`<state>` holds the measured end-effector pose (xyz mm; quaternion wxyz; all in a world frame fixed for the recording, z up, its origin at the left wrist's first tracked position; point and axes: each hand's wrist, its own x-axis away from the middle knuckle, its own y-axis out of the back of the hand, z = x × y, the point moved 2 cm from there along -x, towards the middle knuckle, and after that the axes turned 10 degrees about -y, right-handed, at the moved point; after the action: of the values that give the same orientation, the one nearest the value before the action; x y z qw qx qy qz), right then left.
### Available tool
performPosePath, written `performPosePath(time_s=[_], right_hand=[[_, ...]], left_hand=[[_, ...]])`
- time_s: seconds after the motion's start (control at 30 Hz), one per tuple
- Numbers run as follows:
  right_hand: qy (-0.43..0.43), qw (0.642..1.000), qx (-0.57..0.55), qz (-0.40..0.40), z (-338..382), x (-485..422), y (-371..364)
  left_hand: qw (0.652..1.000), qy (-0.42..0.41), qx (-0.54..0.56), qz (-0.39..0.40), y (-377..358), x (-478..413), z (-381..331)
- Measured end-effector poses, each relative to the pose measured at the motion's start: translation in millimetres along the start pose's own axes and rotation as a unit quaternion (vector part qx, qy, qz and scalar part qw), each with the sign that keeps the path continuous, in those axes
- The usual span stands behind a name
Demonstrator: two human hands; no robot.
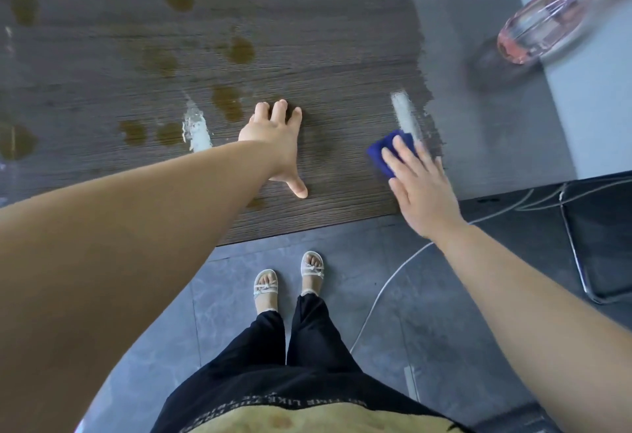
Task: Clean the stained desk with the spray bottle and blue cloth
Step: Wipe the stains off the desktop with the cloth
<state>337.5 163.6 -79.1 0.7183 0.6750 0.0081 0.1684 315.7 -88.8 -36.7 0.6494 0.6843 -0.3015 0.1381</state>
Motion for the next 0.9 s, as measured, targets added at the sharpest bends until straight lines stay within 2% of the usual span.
performPosePath(time_s=[0.1,0.17,0.2,0.27,0.33,0.4,0.43,0.5,0.57,0.6,0.63,0.67,0.7,0.77,0.83,0.87,0.9], right_hand=[[-0.204,0.977,-0.046,-0.036,12,-31,6],[-0.235,0.970,-0.042,-0.056,46,-34,1],[-0.198,0.978,-0.034,-0.057,63,-29,-5],[-0.050,0.998,-0.012,-0.039,83,-11,-11],[0.100,0.995,0.019,-0.020,67,-1,-10],[0.150,0.987,0.052,-0.025,29,-7,-4],[0.124,0.990,0.054,-0.036,10,-14,1],[-0.014,0.999,0.012,-0.033,-14,-32,8],[-0.182,0.981,-0.045,-0.055,-5,-48,8],[-0.241,0.966,-0.062,-0.068,11,-51,7],[-0.263,0.959,-0.072,-0.073,30,-52,5],[-0.243,0.964,-0.075,-0.075,52,-50,1],[-0.185,0.977,-0.074,-0.076,71,-45,-3],[0.003,0.997,-0.045,-0.063,92,-26,-9],[0.181,0.982,0.005,-0.043,74,-15,-9],[0.233,0.971,0.025,-0.037,55,-17,-7],[0.246,0.968,0.041,-0.042,35,-23,-6]], left_hand=[[1.000,0.000,0.003,0.000,2,0,-1],[1.000,0.004,-0.002,0.002,2,0,-3],[1.000,0.007,-0.003,0.005,1,0,-3],[1.000,0.010,-0.006,0.007,1,-1,-3],[1.000,0.009,-0.002,0.009,2,0,-3],[1.000,0.010,0.003,0.009,1,-1,-3],[1.000,0.011,0.004,0.010,1,-1,-3],[1.000,0.013,0.006,0.010,2,-1,-3],[1.000,0.014,0.009,0.009,3,-2,-3],[1.000,0.013,0.009,0.009,3,-2,-3],[1.000,0.016,0.009,0.010,2,-2,-3],[1.000,0.017,0.008,0.011,2,-3,-3],[1.000,0.019,0.006,0.012,2,-3,-3],[1.000,0.019,0.003,0.012,1,-4,-3],[1.000,0.023,0.001,0.012,1,-5,-3],[1.000,0.028,0.004,0.013,1,-5,-2],[0.999,0.029,0.006,0.015,1,-6,-2]])
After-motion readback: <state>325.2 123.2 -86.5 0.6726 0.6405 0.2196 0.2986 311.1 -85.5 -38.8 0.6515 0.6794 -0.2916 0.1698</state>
